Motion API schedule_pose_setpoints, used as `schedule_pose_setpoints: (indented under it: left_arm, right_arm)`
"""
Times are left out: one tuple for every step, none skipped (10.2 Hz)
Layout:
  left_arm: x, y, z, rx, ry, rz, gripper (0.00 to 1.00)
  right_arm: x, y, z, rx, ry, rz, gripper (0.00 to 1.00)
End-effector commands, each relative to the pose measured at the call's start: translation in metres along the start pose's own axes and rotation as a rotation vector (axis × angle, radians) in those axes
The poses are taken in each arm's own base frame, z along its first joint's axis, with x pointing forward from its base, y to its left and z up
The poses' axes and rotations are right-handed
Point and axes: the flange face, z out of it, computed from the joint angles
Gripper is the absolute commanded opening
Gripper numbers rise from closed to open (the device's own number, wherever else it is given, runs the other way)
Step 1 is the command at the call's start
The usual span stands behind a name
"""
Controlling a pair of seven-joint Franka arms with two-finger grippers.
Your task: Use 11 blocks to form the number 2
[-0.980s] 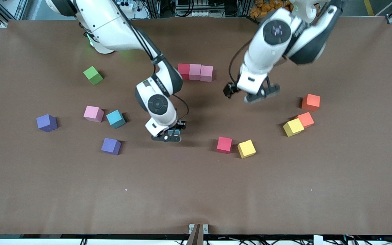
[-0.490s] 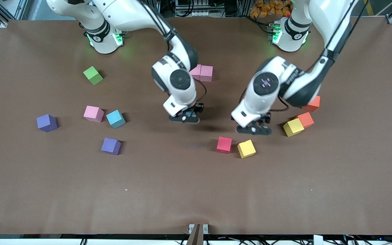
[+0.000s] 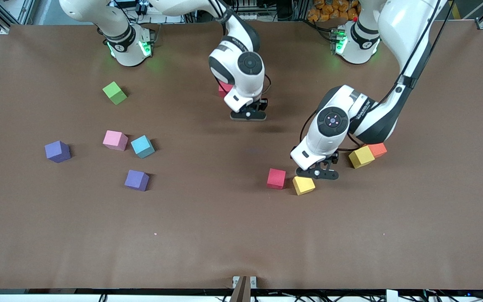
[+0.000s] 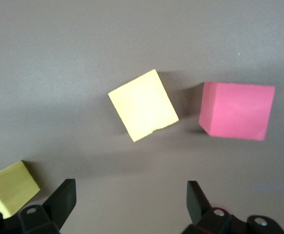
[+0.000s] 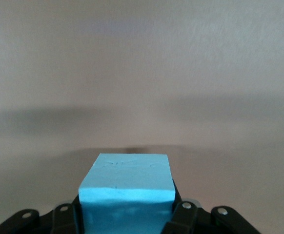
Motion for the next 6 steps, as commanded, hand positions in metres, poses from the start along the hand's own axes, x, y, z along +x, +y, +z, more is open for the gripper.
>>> schedule_pose_setpoints:
  left_arm:
    - [0.020, 0.006, -0.002, -0.023, 0.052, 0.005, 1.00]
    - [0.032, 0.009, -0.003, -0.036, 0.067, 0.011, 1.00]
    - [0.041, 0.022, -0.009, -0.049, 0.090, 0.012, 1.00]
    - [0.043, 0.039, -0.007, -0.072, 0.090, 0.014, 1.00]
    - [0.042, 0.054, -0.004, -0.081, 0.098, 0.034, 1.00]
    - [0.045, 0.062, 0.001, -0.103, 0.124, 0.045, 1.00]
  right_arm:
    - [-0.013, 0.010, 0.006, 0.017, 0.022, 0.015, 0.27]
    - [-0.017, 0.008, 0.008, 0.018, 0.023, 0.009, 0.27]
    - [-0.021, 0.006, 0.011, 0.015, 0.020, 0.003, 0.27]
    - [-0.021, 0.005, 0.011, 0.023, 0.025, 0.004, 0.27]
    - [-0.023, 0.002, 0.015, 0.033, 0.032, 0.026, 0.27]
    - [-0.030, -0.004, 0.018, 0.051, 0.042, 0.028, 0.27]
